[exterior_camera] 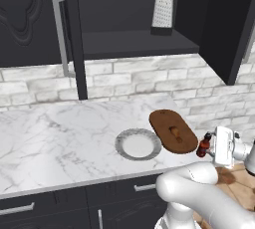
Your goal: Pick the chicken drumstick from the plate and place it on the cutting board. Then pick the condiment bottle from the cabinet and place it next to the cutting board.
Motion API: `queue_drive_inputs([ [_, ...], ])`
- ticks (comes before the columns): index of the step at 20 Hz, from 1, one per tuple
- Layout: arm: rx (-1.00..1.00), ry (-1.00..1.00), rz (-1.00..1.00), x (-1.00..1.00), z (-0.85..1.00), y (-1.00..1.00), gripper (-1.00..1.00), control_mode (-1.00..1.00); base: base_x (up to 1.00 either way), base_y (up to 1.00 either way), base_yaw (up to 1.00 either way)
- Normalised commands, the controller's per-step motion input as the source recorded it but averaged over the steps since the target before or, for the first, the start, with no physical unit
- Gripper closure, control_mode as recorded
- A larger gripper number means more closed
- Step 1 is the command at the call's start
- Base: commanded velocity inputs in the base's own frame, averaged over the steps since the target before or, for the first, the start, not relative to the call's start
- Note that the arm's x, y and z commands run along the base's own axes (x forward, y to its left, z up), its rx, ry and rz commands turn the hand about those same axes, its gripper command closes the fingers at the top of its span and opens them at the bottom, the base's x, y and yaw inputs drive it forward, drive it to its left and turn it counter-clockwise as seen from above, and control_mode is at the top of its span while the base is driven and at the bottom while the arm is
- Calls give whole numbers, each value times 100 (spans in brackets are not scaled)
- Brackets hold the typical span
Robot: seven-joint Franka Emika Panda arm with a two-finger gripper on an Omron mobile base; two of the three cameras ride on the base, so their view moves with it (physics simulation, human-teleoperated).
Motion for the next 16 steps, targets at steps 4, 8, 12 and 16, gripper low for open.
queue_drive_inputs([
  [4,0,0,0,-5,-1,0,-100,-100,0,0,0],
  [8,0,0,0,-10,0,0,-100,-100,0,0,0],
  [12,0,0,0,-11,0,0,-100,-100,0,0,0],
  [16,0,0,0,-11,0,0,-100,-100,0,0,0],
])
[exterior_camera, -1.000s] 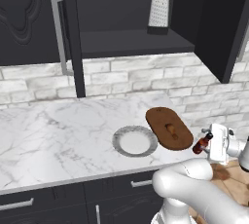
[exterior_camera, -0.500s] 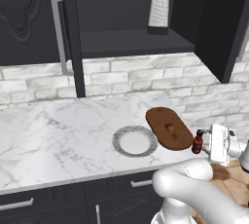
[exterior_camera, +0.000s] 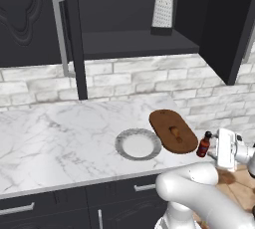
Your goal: Pick the chicken drumstick from the plate and place it on the cutting board. Then pick the condiment bottle from the cabinet and place it next to the cutting board.
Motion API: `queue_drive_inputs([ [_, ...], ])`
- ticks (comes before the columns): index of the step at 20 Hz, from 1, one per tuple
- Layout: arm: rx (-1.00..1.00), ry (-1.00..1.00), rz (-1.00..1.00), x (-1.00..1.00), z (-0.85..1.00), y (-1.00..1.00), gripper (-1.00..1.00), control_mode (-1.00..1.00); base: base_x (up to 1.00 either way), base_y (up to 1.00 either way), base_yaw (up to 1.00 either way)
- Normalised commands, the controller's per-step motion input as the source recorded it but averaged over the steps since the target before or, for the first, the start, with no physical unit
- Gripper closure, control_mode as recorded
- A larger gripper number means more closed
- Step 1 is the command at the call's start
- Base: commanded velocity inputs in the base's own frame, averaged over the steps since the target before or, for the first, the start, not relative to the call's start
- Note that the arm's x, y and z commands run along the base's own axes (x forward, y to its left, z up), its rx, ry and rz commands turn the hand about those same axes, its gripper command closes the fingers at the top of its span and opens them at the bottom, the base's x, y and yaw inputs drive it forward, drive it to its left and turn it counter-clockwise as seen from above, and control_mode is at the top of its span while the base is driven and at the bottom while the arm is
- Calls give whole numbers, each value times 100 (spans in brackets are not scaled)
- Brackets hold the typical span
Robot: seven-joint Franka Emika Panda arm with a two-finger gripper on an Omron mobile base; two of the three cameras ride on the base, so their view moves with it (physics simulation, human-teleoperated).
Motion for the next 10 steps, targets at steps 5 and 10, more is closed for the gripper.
queue_drive_inputs([
  [5,0,0,0,-12,0,0,-100,-100,0,0,0],
  [10,0,0,0,-18,0,-1,-100,-100,0,0,0],
])
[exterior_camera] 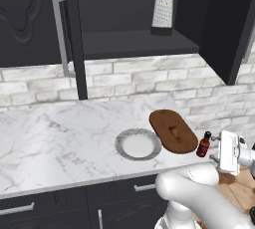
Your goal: Pick the chicken drumstick from the plate and place it on the cutting board. Then pick the condiment bottle from the cabinet and place it next to the cutting board.
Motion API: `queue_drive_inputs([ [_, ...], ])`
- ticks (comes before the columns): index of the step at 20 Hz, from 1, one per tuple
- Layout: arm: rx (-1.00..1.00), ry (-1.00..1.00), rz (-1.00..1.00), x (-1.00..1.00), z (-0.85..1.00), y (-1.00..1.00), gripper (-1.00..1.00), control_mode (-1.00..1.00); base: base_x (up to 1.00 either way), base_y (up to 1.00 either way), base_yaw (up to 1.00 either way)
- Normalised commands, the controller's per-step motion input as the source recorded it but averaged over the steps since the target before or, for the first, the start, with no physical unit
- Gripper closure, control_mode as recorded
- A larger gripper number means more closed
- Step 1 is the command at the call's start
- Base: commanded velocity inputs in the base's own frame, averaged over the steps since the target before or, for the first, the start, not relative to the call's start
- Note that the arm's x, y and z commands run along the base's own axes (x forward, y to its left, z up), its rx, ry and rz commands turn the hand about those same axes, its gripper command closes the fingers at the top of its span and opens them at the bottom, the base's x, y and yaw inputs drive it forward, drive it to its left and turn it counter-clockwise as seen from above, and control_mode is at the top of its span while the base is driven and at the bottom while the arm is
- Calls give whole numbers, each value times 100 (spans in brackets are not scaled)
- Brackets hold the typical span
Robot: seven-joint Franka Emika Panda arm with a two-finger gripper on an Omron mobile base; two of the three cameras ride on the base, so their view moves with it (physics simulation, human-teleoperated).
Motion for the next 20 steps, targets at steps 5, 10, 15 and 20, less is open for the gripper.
queue_drive_inputs([
  [5,0,0,0,-16,4,-9,-100,-100,0,0,0],
  [10,-2,0,-1,-27,10,-25,-100,-100,0,0,0],
  [15,-17,0,-10,-35,13,-37,-100,-100,0,0,0],
  [20,-35,0,-14,-32,41,-18,-100,-100,0,0,0],
])
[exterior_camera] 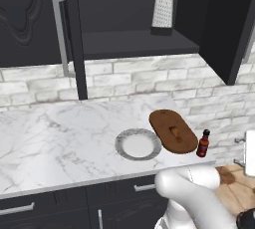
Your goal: Pick the chicken drumstick from the plate and place it on the cutting board. Then pick the condiment bottle from the cabinet and place it next to the cutting board.
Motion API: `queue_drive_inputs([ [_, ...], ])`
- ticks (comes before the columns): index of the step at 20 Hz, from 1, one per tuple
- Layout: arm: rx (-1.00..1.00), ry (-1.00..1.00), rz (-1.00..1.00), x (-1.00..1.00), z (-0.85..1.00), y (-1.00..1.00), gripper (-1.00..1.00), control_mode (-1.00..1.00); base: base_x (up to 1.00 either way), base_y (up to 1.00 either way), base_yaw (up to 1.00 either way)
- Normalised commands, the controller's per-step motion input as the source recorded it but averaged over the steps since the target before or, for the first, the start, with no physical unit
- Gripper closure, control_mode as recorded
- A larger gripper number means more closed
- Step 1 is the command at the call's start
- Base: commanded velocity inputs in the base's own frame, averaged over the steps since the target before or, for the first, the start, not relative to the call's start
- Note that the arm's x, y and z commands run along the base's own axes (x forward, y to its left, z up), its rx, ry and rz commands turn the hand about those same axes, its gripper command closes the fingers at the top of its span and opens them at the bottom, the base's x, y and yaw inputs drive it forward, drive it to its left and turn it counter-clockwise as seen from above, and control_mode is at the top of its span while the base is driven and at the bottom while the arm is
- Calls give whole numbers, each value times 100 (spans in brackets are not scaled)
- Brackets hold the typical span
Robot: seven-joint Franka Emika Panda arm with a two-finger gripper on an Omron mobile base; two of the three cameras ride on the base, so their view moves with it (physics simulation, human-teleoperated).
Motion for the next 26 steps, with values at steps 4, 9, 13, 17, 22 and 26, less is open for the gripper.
queue_drive_inputs([
  [4,-42,-9,-9,-20,65,0,-100,-100,0,0,0],
  [9,-40,-19,-6,-19,75,0,-100,-100,0,0,0],
  [13,-47,-23,-7,-32,79,0,-100,-100,0,0,0],
  [17,-43,-31,-8,-44,81,0,-100,-100,0,0,0],
  [22,-38,-36,-4,-51,86,0,-100,-100,0,0,0],
  [26,-34,-36,0,-55,89,-1,-100,-100,0,0,0],
])
